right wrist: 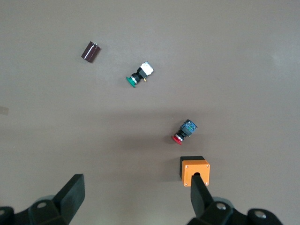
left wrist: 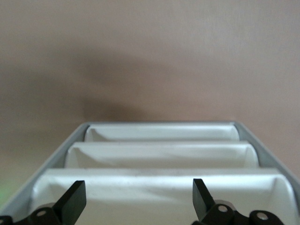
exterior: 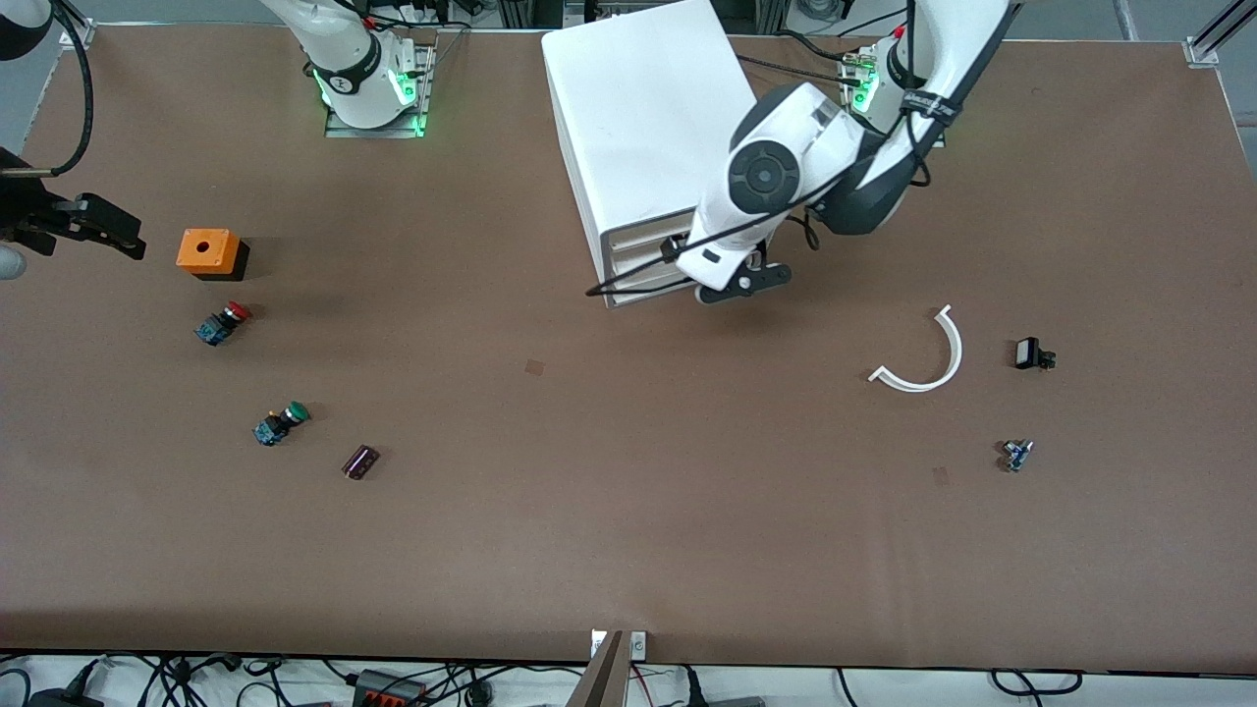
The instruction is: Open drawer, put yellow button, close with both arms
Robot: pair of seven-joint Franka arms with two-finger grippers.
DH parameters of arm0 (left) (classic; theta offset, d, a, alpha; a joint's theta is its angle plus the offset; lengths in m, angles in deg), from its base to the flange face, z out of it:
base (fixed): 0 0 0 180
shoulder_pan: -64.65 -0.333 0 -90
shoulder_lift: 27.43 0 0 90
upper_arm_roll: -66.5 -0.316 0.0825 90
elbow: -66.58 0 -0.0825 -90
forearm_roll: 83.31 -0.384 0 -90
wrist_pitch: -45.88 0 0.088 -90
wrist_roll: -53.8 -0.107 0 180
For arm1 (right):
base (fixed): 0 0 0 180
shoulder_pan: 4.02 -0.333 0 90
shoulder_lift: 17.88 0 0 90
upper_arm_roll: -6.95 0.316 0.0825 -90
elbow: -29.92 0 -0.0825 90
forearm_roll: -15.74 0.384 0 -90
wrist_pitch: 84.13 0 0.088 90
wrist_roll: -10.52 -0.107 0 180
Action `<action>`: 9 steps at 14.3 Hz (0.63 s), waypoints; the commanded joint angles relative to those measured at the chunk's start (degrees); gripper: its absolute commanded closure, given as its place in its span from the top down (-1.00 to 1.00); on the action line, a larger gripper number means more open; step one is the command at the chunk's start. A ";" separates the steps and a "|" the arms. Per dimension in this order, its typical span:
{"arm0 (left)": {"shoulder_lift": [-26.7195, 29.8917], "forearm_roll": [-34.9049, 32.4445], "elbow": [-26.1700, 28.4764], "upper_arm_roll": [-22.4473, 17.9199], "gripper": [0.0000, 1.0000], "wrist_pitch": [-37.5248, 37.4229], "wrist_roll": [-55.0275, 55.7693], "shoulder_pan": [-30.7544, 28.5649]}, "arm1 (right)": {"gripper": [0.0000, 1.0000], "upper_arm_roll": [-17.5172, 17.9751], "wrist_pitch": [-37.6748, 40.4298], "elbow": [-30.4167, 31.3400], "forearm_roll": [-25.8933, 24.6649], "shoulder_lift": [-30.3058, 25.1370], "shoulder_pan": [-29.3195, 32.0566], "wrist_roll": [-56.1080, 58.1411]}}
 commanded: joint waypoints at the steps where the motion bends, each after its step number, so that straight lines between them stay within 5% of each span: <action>1: 1.44 -2.85 -3.76 0.25 1.00 -4.83 -8.00 -6.08 | 1.00 -0.05 -0.29 0.80 1.75 -0.35 0.26 -0.10; 9: 1.88 -7.79 -14.66 -0.02 1.00 -12.92 -34.63 -21.56 | 1.00 0.04 -0.46 0.72 1.84 -1.13 0.00 0.16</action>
